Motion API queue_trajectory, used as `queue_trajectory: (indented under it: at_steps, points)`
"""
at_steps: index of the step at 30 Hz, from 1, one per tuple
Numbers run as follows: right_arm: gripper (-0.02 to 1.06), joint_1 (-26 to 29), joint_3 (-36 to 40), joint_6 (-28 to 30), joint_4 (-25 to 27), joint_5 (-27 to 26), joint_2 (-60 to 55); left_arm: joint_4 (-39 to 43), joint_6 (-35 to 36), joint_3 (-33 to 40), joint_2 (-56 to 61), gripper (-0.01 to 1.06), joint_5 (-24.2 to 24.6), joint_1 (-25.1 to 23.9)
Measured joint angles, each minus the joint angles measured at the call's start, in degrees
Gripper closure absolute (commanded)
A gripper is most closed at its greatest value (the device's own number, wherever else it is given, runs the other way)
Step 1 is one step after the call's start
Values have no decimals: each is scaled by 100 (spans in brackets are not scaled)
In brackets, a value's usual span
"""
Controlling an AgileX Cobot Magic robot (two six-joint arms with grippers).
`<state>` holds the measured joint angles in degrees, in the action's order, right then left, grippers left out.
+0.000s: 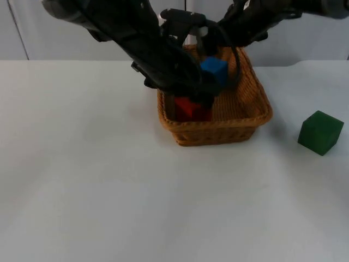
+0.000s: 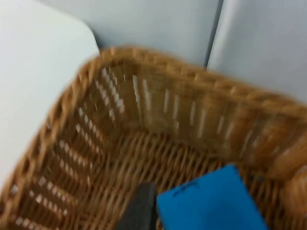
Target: Pick up one cube with each hand and place exactly two cubes into the same basket, leaving the remaining cube outside.
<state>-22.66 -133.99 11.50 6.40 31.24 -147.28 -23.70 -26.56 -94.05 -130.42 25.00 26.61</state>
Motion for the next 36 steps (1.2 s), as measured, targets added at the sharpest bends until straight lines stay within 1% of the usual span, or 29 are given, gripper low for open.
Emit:
queue_trajectory:
  at_steps: [4,9,10,14,15,17,19,20,25,36]
  points:
    - [18,0,0,0,-14,148,319,0,0,-12,94,32,29,0]
    - [18,0,0,0,-37,564,865,0,0,-12,446,32,301,0]
    - [18,0,0,0,-37,564,865,0,0,-12,446,32,301,0]
    - [18,0,0,0,-37,939,1185,23,0,-25,884,32,501,0]
    - [18,0,0,0,-37,939,1185,23,0,-25,884,32,501,0]
    - [18,0,0,0,-37,1200,1353,35,0,-25,1046,32,577,0]
    - [18,0,0,-4,-37,1379,1443,46,0,-25,1181,32,672,0]
    - [18,0,0,-4,-37,1379,1443,46,0,-25,1181,32,672,0]
    - [18,0,0,-13,-3,1843,1606,69,11,-25,1395,32,929,0]
    - [18,0,0,-13,223,2197,2016,227,187,-25,1695,32,1263,0]
